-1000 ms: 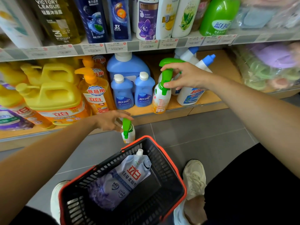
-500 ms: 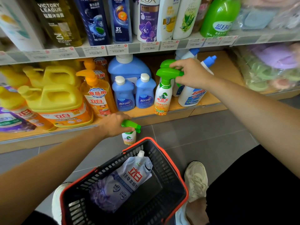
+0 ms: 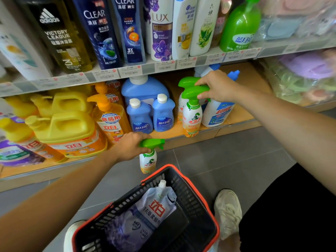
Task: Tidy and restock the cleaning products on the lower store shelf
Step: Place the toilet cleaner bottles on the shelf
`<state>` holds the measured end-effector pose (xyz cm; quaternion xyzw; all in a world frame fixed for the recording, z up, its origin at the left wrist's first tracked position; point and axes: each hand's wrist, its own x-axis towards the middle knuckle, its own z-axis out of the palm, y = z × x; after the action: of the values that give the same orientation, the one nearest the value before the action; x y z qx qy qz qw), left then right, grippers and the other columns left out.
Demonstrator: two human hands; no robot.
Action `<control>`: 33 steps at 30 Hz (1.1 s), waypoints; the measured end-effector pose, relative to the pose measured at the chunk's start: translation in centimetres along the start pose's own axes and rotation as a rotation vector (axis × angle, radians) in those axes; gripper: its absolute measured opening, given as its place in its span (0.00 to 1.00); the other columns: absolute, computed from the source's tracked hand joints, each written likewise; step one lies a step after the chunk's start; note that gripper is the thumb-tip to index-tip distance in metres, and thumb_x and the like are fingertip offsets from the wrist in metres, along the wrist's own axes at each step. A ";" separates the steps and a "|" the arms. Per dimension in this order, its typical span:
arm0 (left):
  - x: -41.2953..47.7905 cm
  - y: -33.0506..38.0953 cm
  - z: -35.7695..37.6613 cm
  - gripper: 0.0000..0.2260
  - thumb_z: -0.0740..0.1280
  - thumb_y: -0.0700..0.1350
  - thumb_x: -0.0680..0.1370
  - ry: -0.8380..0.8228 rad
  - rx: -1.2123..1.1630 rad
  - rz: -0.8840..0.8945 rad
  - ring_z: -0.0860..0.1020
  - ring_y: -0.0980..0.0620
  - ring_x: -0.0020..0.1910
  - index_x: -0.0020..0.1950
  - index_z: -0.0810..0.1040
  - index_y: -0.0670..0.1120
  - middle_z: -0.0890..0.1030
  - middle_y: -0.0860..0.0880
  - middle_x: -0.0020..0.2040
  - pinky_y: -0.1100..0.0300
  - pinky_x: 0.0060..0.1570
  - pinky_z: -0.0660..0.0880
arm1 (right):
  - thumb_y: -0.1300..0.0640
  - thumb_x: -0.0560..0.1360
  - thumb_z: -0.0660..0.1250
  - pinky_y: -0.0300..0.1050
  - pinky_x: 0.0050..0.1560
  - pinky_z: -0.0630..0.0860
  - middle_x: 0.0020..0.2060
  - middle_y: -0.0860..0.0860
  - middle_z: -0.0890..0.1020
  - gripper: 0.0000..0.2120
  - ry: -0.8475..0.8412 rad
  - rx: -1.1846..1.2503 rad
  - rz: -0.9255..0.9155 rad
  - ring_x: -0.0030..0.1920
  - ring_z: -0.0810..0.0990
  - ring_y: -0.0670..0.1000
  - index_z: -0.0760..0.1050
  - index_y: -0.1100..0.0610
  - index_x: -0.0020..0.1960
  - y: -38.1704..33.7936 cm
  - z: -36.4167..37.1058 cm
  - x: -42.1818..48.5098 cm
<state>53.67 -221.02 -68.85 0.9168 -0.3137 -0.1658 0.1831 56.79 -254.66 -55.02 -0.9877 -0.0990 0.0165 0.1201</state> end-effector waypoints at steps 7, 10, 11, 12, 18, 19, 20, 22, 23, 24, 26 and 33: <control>0.5 2.4 -4.2 0.17 0.77 0.48 0.74 0.171 -0.215 0.005 0.79 0.54 0.45 0.62 0.82 0.47 0.84 0.50 0.52 0.59 0.46 0.75 | 0.55 0.73 0.76 0.47 0.59 0.71 0.59 0.59 0.83 0.24 0.072 0.055 0.026 0.60 0.79 0.60 0.77 0.56 0.67 0.2 1.0 0.5; 0.4 3.4 -4.8 0.17 0.77 0.47 0.75 0.233 -0.305 -0.012 0.80 0.56 0.42 0.62 0.82 0.47 0.83 0.50 0.50 0.59 0.44 0.75 | 0.55 0.74 0.75 0.47 0.62 0.71 0.60 0.59 0.82 0.25 0.068 0.069 0.048 0.61 0.79 0.60 0.76 0.55 0.69 -0.1 1.4 1.3; 0.5 3.7 -4.9 0.17 0.77 0.47 0.75 0.247 -0.342 -0.022 0.81 0.54 0.44 0.63 0.81 0.46 0.83 0.49 0.50 0.57 0.46 0.77 | 0.56 0.74 0.75 0.47 0.64 0.70 0.62 0.59 0.81 0.25 0.060 0.077 0.046 0.64 0.78 0.59 0.75 0.55 0.70 -0.2 1.5 1.6; 0.5 3.9 -5.1 0.18 0.77 0.46 0.75 0.259 -0.386 -0.035 0.82 0.50 0.46 0.63 0.81 0.45 0.84 0.48 0.51 0.53 0.49 0.79 | 0.57 0.74 0.74 0.47 0.67 0.69 0.64 0.58 0.79 0.25 0.053 0.087 0.044 0.66 0.76 0.58 0.75 0.56 0.70 -0.2 1.7 1.9; 1.2 5.5 -5.9 0.16 0.77 0.45 0.75 0.350 -0.518 -0.039 0.82 0.49 0.52 0.62 0.81 0.47 0.84 0.46 0.54 0.51 0.54 0.80 | 0.59 0.76 0.72 0.53 0.68 0.70 0.66 0.58 0.78 0.24 0.121 0.116 0.047 0.68 0.75 0.59 0.74 0.58 0.71 -0.3 2.3 2.7; 1.4 5.7 -5.9 0.15 0.77 0.45 0.75 0.360 -0.532 -0.036 0.82 0.52 0.50 0.61 0.81 0.48 0.84 0.47 0.53 0.54 0.52 0.80 | 0.58 0.76 0.72 0.53 0.68 0.69 0.66 0.59 0.78 0.24 0.132 0.089 0.040 0.67 0.75 0.59 0.74 0.58 0.71 -0.4 2.4 2.6; 1.6 6.0 -5.9 0.14 0.77 0.44 0.75 0.367 -0.540 -0.034 0.82 0.56 0.47 0.60 0.81 0.49 0.84 0.47 0.52 0.57 0.49 0.80 | 0.58 0.76 0.72 0.52 0.67 0.69 0.66 0.58 0.78 0.25 0.147 0.048 0.033 0.67 0.74 0.59 0.73 0.58 0.71 -0.5 2.5 2.5; 2.1 6.7 -5.9 0.14 0.76 0.44 0.75 0.381 -0.537 -0.036 0.81 0.61 0.43 0.60 0.81 0.48 0.84 0.48 0.50 0.61 0.46 0.78 | 0.56 0.76 0.72 0.52 0.65 0.70 0.65 0.56 0.78 0.26 0.206 -0.034 0.024 0.66 0.73 0.60 0.72 0.56 0.72 -0.6 2.3 1.8; 2.4 7.1 -6.0 0.15 0.76 0.44 0.75 0.390 -0.531 -0.039 0.81 0.60 0.43 0.61 0.81 0.46 0.84 0.47 0.50 0.59 0.46 0.78 | 0.56 0.75 0.73 0.53 0.63 0.71 0.64 0.55 0.79 0.26 0.246 -0.051 0.023 0.65 0.74 0.59 0.72 0.56 0.72 -0.6 2.2 1.2; 2.7 7.5 -6.0 0.16 0.76 0.44 0.76 0.396 -0.532 -0.039 0.81 0.56 0.44 0.62 0.81 0.45 0.84 0.46 0.51 0.55 0.49 0.79 | 0.57 0.75 0.73 0.53 0.61 0.72 0.63 0.54 0.80 0.26 0.286 -0.041 0.028 0.63 0.75 0.58 0.73 0.55 0.71 -0.5 1.9 0.5; 3.2 8.4 -6.3 0.16 0.76 0.44 0.76 0.399 -0.542 -0.036 0.83 0.49 0.50 0.63 0.81 0.44 0.85 0.45 0.52 0.48 0.54 0.80 | 0.57 0.74 0.74 0.52 0.58 0.75 0.59 0.53 0.82 0.22 0.354 0.039 0.060 0.59 0.79 0.57 0.77 0.55 0.67 -0.2 1.6 -1.2; 6.2 11.0 -8.0 0.21 0.75 0.50 0.76 0.480 -0.396 0.007 0.80 0.49 0.55 0.68 0.79 0.48 0.83 0.49 0.58 0.52 0.55 0.77 | 0.58 0.68 0.79 0.52 0.51 0.79 0.34 0.47 0.78 0.13 0.653 0.591 0.530 0.40 0.79 0.49 0.76 0.56 0.45 2.5 1.7 -4.2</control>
<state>56.00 -231.16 -58.13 0.8752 -0.2265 -0.0018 0.4275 53.02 -257.48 -57.25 -0.8563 0.2064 -0.2358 0.4106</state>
